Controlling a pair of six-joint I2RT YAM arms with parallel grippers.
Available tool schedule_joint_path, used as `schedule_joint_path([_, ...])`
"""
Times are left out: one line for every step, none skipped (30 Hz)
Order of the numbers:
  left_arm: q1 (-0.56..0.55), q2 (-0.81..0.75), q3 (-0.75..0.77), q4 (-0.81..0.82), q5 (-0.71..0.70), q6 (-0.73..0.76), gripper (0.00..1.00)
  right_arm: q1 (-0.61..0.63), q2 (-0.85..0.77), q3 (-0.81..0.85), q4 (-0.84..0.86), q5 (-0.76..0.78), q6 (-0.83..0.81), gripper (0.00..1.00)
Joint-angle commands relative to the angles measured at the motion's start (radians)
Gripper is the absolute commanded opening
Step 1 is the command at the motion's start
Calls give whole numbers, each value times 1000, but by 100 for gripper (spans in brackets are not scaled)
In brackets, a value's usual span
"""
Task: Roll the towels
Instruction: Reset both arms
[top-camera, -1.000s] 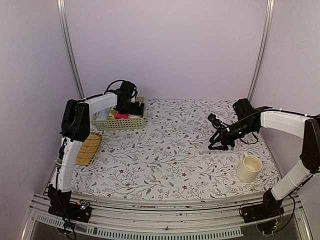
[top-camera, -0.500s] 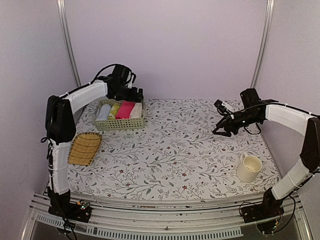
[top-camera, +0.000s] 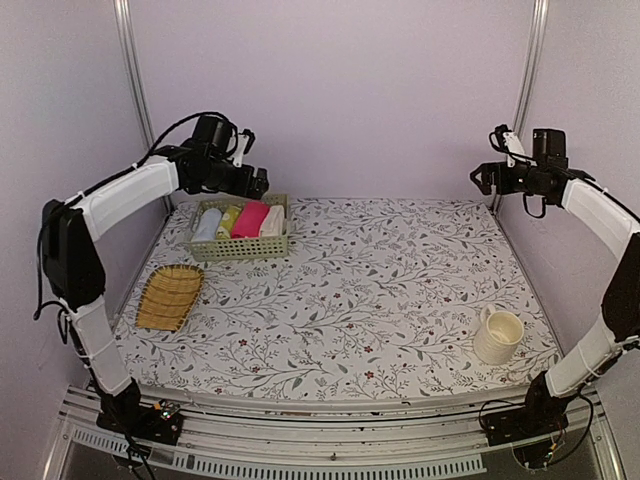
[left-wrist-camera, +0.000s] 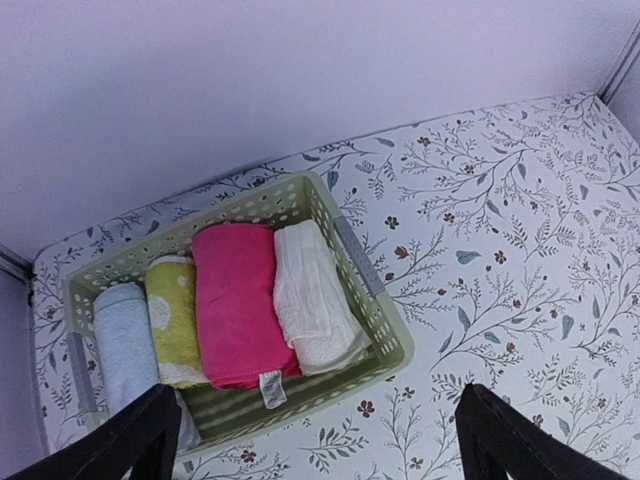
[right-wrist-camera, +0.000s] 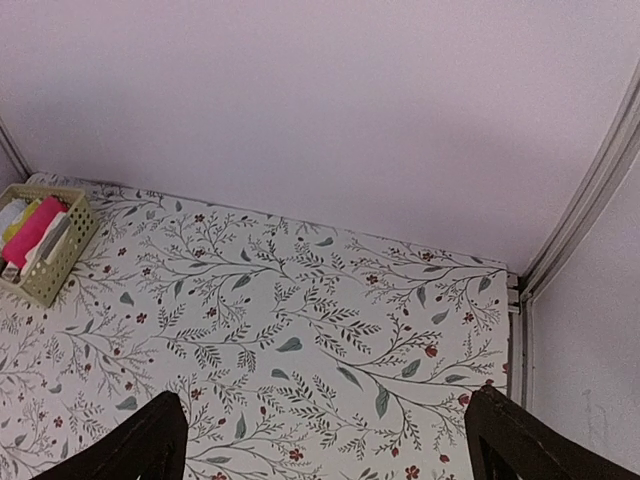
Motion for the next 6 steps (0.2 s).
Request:
schedule_joint_path([-14, -177, -120, 114, -39, 74, 98, 5, -49, 21, 84, 132, 109, 99])
schedule_joint_path([-14, -203, -151, 135, -47, 77, 98, 5, -60, 6, 102, 113, 104, 98])
schedule_joint_path([-14, -229, -186, 155, -49, 81, 98, 5, -72, -14, 119, 95, 93, 98])
schedule_joint_path([-14, -250, -220, 180, -51, 85, 98, 5, -82, -31, 134, 79, 90, 97])
schedule_joint_path([-14, -271, -257, 204, -53, 88, 98, 5, -90, -43, 144, 61, 92, 97])
schedule_joint_path([-14, -288, -290, 229, -56, 90, 98, 5, -97, -52, 148, 44, 94, 98])
